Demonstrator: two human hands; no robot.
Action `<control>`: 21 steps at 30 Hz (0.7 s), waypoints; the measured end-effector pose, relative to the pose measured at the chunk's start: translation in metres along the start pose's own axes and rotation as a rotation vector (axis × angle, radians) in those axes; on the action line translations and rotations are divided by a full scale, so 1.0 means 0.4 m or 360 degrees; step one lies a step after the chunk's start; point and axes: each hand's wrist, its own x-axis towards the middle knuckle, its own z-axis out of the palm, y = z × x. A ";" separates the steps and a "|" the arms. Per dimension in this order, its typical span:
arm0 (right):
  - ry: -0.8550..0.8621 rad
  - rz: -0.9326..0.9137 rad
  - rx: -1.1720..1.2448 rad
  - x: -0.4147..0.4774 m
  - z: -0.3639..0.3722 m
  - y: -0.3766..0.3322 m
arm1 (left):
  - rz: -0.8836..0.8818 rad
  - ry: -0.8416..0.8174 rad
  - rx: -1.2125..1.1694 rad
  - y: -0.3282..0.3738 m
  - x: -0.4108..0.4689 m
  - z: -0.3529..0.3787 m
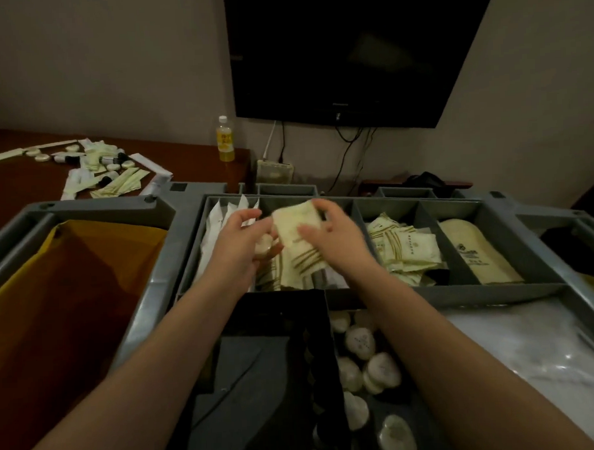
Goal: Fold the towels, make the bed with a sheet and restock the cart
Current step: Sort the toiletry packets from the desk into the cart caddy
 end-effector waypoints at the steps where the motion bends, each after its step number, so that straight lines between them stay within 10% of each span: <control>1: 0.0200 -0.0008 0.0119 0.005 -0.041 0.018 | -0.0063 0.0016 -0.0062 0.001 0.003 0.009; 7: 0.0897 0.0067 -0.0202 0.046 -0.277 0.181 | -0.0150 -0.0001 0.0040 -0.030 -0.022 0.046; 14: 0.0249 0.0020 -0.1736 0.094 -0.323 0.320 | -0.0167 -0.0037 0.0156 -0.065 -0.067 0.096; 18: -0.0349 0.0126 -0.1718 0.114 -0.309 0.310 | -0.0139 -0.0052 0.0109 -0.079 -0.090 0.117; 21: 0.0044 -0.0056 -0.1368 0.104 -0.310 0.278 | -0.0119 -0.0042 0.0079 -0.086 -0.108 0.131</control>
